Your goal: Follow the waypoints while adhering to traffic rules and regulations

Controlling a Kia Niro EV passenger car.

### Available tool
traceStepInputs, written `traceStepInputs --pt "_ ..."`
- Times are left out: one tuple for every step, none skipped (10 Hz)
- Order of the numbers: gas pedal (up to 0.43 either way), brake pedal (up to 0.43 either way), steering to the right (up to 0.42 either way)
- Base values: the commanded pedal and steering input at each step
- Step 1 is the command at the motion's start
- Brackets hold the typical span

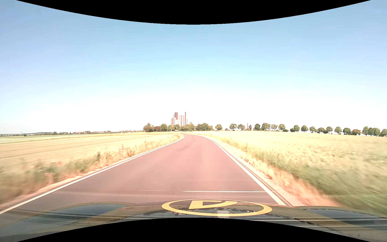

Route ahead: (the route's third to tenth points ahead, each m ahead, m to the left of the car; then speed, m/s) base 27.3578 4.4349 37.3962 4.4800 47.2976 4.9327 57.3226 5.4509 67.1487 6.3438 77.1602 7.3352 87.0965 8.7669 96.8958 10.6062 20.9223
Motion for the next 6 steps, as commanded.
traceStepInputs --pt "0.24 0.0 -0.001" --pt "0.24 0.0 -0.001" --pt "0.24 0.0 -0.001" --pt "0.24 0.0 -0.002" --pt "0.228 0.0 -0.003" --pt "0.228 0.0 -0.004"
